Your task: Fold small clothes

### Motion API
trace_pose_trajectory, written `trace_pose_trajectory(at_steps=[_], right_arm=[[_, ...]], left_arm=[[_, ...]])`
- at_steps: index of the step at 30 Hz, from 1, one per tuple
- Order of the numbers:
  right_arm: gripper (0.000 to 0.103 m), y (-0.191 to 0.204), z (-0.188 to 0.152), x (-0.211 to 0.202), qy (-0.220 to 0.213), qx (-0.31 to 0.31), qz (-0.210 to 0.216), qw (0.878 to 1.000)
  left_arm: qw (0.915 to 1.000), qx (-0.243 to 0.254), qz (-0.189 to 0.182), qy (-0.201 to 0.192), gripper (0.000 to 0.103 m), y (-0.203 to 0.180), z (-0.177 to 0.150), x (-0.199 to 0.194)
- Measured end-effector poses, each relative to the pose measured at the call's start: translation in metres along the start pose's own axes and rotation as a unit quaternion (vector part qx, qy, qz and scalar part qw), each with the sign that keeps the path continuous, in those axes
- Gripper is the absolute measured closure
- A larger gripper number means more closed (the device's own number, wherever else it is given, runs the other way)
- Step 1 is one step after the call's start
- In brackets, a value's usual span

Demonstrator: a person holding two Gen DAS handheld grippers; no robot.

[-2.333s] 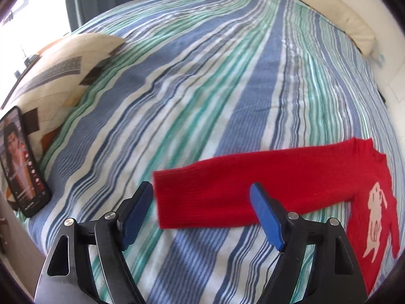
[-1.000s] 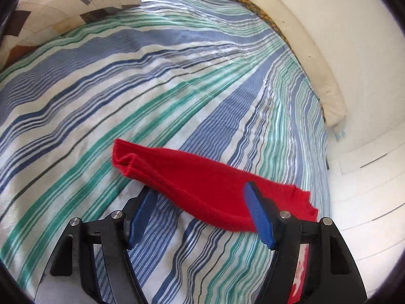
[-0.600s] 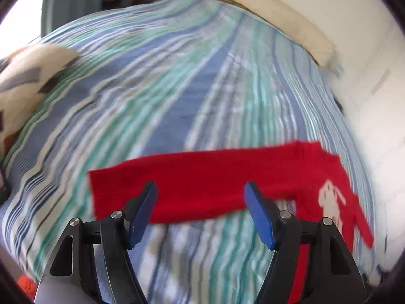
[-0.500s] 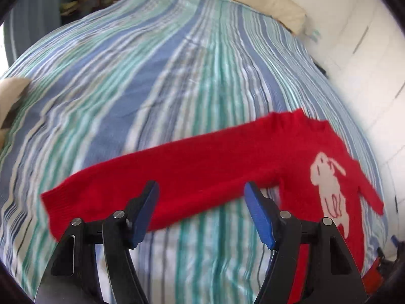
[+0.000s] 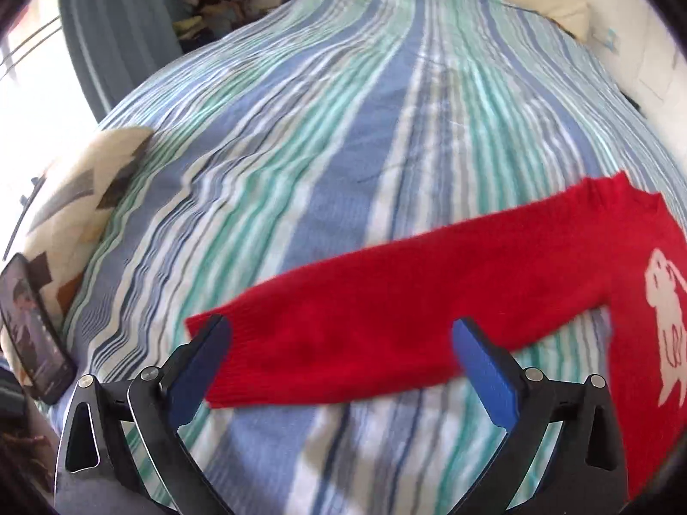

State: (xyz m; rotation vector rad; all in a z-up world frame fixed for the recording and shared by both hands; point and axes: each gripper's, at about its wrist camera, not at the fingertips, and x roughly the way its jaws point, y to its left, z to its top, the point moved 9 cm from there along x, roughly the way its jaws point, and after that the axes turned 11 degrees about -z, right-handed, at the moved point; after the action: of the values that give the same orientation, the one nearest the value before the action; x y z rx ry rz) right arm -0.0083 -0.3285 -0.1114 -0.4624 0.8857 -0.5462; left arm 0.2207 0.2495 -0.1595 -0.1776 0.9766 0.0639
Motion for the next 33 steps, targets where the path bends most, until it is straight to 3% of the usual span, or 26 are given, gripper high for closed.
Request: trace_pose_trajectory(at_steps=[3,5,8,11,14,20,22,23,24,25,28,30,33], right_arm=[[0.022,0.002,0.0,0.0,0.002,-0.002,-0.001,1.0],[0.022,0.003,-0.001,-0.001,0.002,-0.006,-0.002,1.0],[0.022,0.003,-0.001,-0.005,-0.007,-0.006,0.002,1.0],[0.022,0.0,0.003,-0.013,-0.025,0.005,0.012,1.0],[0.022,-0.004,0.007,-0.016,-0.033,0.025,0.028,0.999],[0.021,-0.014,0.005,-0.013,-0.024,0.064,0.065,0.996],[0.016,-0.017,0.004,-0.013,-0.022,0.073,0.069,0.995],[0.015,-0.017,0.005,-0.012,-0.021,0.075,0.069,0.995],[0.015,-0.017,0.005,-0.012,-0.021,0.075,0.068,0.995],[0.015,-0.016,0.005,-0.011,-0.02,0.072,0.067,0.995],[0.015,-0.012,0.005,-0.012,-0.021,0.064,0.067,0.996],[0.015,-0.012,0.004,-0.012,-0.023,0.063,0.068,0.995],[0.015,-0.015,0.004,-0.01,-0.019,0.072,0.071,0.995]], left_arm=[[0.9941,-0.073,0.015,0.08,0.005,0.052,-0.031,0.042],[0.9931,-0.107,-0.01,0.047,0.006,0.061,-0.037,0.032],[0.993,-0.109,-0.045,-0.005,0.007,0.047,-0.036,-0.003],[0.9922,-0.08,-0.077,-0.057,0.007,0.017,-0.034,-0.038],[0.9928,-0.031,-0.093,-0.07,0.006,-0.02,-0.04,-0.052],[0.9913,0.069,-0.109,-0.03,0.006,-0.081,-0.052,-0.014],[0.9857,0.108,-0.128,0.019,0.005,-0.099,-0.074,0.01],[0.9831,0.134,-0.117,0.042,0.003,-0.103,-0.085,0.023],[0.982,0.154,-0.105,0.031,0.0,-0.105,-0.087,0.027],[0.9815,0.16,-0.103,0.015,0.0,-0.107,-0.085,0.025],[0.9843,0.139,-0.107,0.023,0.001,-0.104,-0.083,0.017],[0.9839,0.132,-0.12,-0.002,0.001,-0.108,-0.076,0.001],[0.9789,0.164,-0.118,-0.03,0.001,-0.118,-0.065,-0.008]])
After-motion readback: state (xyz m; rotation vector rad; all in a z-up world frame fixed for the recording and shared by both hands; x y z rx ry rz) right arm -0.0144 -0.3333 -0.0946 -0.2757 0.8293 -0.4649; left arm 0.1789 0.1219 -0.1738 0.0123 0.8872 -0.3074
